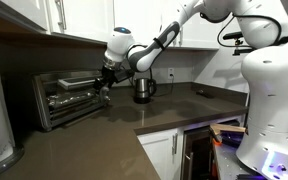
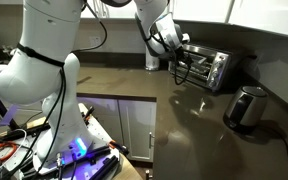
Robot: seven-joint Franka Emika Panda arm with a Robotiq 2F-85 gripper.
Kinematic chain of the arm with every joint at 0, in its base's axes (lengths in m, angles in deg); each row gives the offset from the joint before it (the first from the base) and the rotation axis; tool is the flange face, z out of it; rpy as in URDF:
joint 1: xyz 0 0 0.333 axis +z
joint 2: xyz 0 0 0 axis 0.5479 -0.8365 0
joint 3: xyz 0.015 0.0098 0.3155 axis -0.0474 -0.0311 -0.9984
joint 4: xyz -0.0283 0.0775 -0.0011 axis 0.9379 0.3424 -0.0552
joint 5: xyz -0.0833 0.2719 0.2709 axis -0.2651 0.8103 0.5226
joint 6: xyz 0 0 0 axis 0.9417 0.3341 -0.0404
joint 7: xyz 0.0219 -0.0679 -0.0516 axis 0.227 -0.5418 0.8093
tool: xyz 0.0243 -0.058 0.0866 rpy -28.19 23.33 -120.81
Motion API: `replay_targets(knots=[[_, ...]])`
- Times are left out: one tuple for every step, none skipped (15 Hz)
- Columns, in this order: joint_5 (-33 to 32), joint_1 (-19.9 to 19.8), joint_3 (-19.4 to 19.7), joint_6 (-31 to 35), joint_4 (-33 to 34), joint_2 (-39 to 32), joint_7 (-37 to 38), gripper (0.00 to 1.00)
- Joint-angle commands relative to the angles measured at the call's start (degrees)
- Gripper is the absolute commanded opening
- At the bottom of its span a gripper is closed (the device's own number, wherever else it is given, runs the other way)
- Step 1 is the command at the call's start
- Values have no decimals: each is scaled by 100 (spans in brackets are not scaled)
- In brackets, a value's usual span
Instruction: Close the oven
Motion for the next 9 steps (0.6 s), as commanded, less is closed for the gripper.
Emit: replay_targets(knots=[[-602, 397, 181, -180, 10, -255, 714, 100], [-777, 490, 214, -238, -2, -309, 914, 100], [-966, 559, 227, -270, -52, -388, 1148, 100], [-1166, 631, 242, -320, -75, -436, 1375, 100], [-1345, 700, 247, -417, -90, -481, 1589, 100], [-1547, 761, 248, -544, -113, -542, 1828, 100], [-1994, 185, -525, -982, -130, -319, 2032, 100], [-2201, 101, -719, -1248, -176, -321, 2196, 100], [-2380, -53, -1009, -1569, -226, -273, 2333, 100]])
